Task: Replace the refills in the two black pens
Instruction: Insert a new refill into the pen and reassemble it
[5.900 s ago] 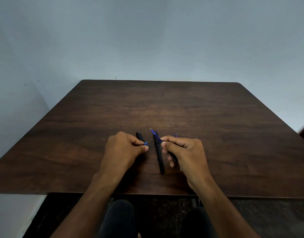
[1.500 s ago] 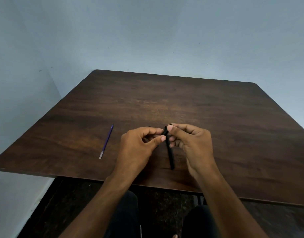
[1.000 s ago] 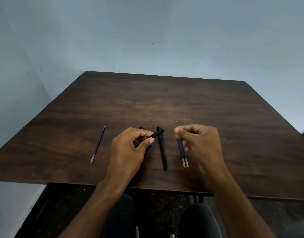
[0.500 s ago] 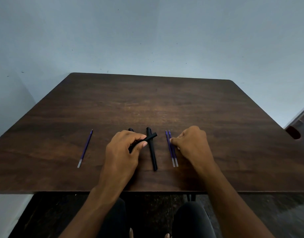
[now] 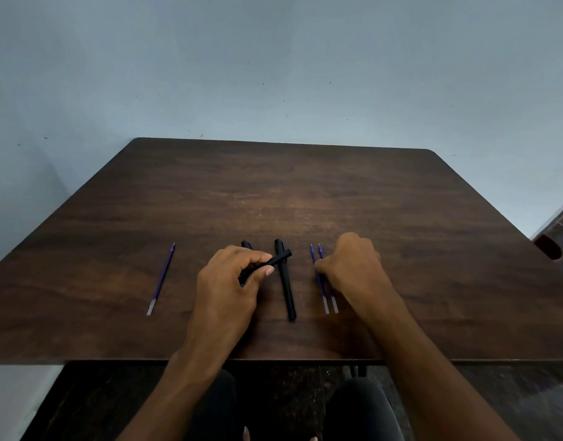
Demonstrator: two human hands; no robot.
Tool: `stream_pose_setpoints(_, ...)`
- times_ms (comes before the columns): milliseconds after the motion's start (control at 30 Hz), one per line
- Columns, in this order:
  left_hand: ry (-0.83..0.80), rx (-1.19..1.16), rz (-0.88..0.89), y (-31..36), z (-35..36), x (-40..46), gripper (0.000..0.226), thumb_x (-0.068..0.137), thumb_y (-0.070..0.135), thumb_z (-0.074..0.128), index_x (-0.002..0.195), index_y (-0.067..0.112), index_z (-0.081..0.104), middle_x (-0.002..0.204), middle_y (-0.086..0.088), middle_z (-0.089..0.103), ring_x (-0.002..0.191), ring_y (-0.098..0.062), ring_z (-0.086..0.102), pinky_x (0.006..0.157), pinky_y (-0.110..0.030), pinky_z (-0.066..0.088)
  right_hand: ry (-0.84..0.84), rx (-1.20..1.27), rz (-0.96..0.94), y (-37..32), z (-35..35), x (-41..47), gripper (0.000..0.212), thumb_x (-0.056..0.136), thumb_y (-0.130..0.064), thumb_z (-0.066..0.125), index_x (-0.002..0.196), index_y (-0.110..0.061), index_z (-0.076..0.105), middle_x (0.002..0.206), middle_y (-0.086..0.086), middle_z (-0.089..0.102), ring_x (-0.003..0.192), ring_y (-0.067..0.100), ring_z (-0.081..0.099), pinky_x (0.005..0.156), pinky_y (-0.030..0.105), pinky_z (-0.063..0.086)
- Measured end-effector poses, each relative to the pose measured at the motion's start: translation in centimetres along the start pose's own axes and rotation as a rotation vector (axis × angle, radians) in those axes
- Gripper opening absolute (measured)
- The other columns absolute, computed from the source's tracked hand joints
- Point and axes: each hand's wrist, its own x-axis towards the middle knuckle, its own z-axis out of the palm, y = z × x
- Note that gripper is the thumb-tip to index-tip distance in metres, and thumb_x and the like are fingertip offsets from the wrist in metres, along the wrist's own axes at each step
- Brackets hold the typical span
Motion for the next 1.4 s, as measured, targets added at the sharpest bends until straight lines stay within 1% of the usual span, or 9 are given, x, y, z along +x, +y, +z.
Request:
stream_pose_setpoints(100, 0.0, -0.021, -0.025, -0.1, 0.0, 0.0, 0.019, 0.081, 0.019, 0.08, 0.1, 0.023, 0.076, 0.093, 0.017, 0.068, 0.089, 0.0, 0.062, 0.081, -0.01, 0.045, -0.018, 0.047, 0.015, 0.2, -0.5, 0.1, 0.034, 0.08, -0.035, 0.079, 0.072, -0.013, 0.055, 0.076, 0.005, 0.06, 0.06, 0.013, 0.057, 0.043, 0.027, 0.039)
stream_pose_setpoints(167, -0.003, -0.029, -0.04, -0.1, 0.0, 0.0, 0.018, 0.081, 0.02, 0.08, 0.099, 0.024, 0.076, 0.093, 0.017, 0.068, 0.09, 0.001, 0.062, 0.08, -0.006, 0.043, 0.022, 0.163, 0.007, 0.9, -0.9, 0.2, 0.034, 0.078, -0.032, 0.079, 0.064, -0.008, 0.059, 0.065, 0.005, 0.06, 0.045, 0.01, 0.054, 0.038, 0.021, 0.037)
stream_pose_setpoints(233, -0.005, -0.031, -0.04, -0.2, 0.1, 0.0, 0.018, 0.081, 0.02, 0.08, 0.099, 0.024, 0.076, 0.092, 0.018, 0.068, 0.09, 0.002, 0.062, 0.081, -0.005, 0.042, 0.023, 0.437, -0.038, 1.6, -1.1, 0.3, 0.036, 0.081, -0.026, 0.076, 0.058, -0.004, 0.059, 0.055, 0.007, 0.059, 0.035, 0.012, 0.048, 0.038, 0.019, 0.037)
stream_pose_setpoints(333, -0.014, -0.012, -0.033, -0.3, 0.2, 0.0, 0.018, 0.082, 0.023, 0.079, 0.099, 0.027, 0.075, 0.093, 0.02, 0.066, 0.091, 0.002, 0.061, 0.081, -0.007, 0.044, -0.026, 0.94, -0.121, 2.1, -1.4, -0.1, 0.031, 0.09, -0.012, 0.067, 0.061, -0.006, 0.059, 0.052, 0.009, 0.058, 0.036, 0.013, 0.047, 0.036, 0.021, 0.038)
stream_pose_setpoints(500, -0.021, -0.003, -0.033, -0.4, 0.2, 0.0, 0.019, 0.082, 0.025, 0.078, 0.099, 0.03, 0.074, 0.092, 0.023, 0.064, 0.092, 0.003, 0.061, 0.082, -0.005, 0.042, 0.037, 1.254, -0.237, 1.3, -1.7, -1.2, 0.019, 0.091, -0.002, 0.06, 0.072, -0.002, 0.062, 0.055, 0.008, 0.065, 0.044, 0.016, 0.059, 0.04, 0.026, 0.049)
stream_pose_setpoints(767, -0.011, -0.013, -0.037, -0.3, 0.0, -0.2, 0.02, 0.082, 0.022, 0.078, 0.101, 0.027, 0.075, 0.093, 0.02, 0.066, 0.091, 0.003, 0.061, 0.082, -0.006, 0.044, 0.116, 1.312, -0.247, 0.9, -1.1, -1.5, 0.02, 0.093, -0.003, 0.06, 0.073, -0.001, 0.063, 0.058, 0.009, 0.067, 0.047, 0.018, 0.06, 0.042, 0.029, 0.051)
stream_pose_setpoints(1067, -0.027, 0.006, -0.047, -0.3, 0.0, -0.1, 0.02, 0.082, 0.022, 0.078, 0.102, 0.027, 0.075, 0.095, 0.019, 0.066, 0.092, 0.004, 0.061, 0.083, -0.005, 0.042, 0.109, 1.375, -0.241, 1.1, -0.4, -1.3, 0.02, 0.092, -0.004, 0.061, 0.072, -0.003, 0.064, 0.062, 0.014, 0.068, 0.048, 0.021, 0.061, 0.043, 0.03, 0.05)
stream_pose_setpoints(1233, -0.016, 0.004, -0.045, -0.3, 0.1, -0.1, 0.019, 0.082, 0.022, 0.078, 0.101, 0.027, 0.075, 0.094, 0.019, 0.067, 0.091, 0.002, 0.062, 0.082, -0.01, 0.046, 0.083, 1.35, -0.253, 0.8, 0.1, -1.6, 0.019, 0.092, -0.004, 0.061, 0.074, -0.002, 0.064, 0.063, 0.014, 0.069, 0.049, 0.02, 0.061, 0.043, 0.03, 0.051)
stream_pose_setpoints(1400, -0.022, 0.013, -0.038, -0.3, 0.1, -0.1, 0.019, 0.083, 0.024, 0.076, 0.101, 0.028, 0.074, 0.095, 0.02, 0.066, 0.092, 0.003, 0.061, 0.083, -0.007, 0.044, 0.035, 1.311, -0.272, 0.6, 1.3, -2.2, 0.019, 0.093, -0.005, 0.062, 0.075, -0.005, 0.066, 0.067, 0.013, 0.071, 0.051, 0.019, 0.062, 0.046, 0.031, 0.051)
